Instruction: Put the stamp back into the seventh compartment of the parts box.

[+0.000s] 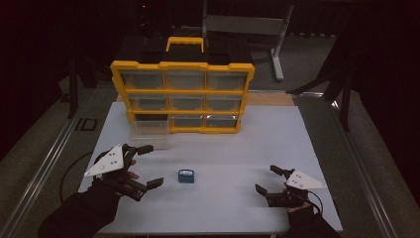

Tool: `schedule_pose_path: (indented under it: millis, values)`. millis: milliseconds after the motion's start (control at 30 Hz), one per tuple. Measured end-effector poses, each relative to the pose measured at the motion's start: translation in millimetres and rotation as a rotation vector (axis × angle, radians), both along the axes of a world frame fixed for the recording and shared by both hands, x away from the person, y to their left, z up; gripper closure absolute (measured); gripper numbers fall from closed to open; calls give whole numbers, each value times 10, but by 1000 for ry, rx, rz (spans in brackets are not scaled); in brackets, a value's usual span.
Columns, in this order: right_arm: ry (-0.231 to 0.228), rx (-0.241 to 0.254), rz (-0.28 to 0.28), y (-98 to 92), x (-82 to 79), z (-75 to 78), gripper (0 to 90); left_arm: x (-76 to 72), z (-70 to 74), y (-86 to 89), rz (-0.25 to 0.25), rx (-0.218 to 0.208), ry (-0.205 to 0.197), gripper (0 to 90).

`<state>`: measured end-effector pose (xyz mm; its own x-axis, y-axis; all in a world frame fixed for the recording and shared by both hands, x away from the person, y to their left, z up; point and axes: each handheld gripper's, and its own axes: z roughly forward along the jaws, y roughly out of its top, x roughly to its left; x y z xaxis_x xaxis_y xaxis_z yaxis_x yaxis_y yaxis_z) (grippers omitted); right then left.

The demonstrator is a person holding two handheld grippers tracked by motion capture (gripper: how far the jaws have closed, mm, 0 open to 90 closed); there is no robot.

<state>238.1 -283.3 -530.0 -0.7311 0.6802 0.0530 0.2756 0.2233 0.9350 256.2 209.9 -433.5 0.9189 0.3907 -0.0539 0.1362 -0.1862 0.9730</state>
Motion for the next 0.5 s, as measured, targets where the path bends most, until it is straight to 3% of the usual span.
schedule_pose_path:
  millis: [500]
  values:
    - [3, 3, 9, 6, 2, -7, 109, 144, -49, -192, -56, 17, 8, 2]
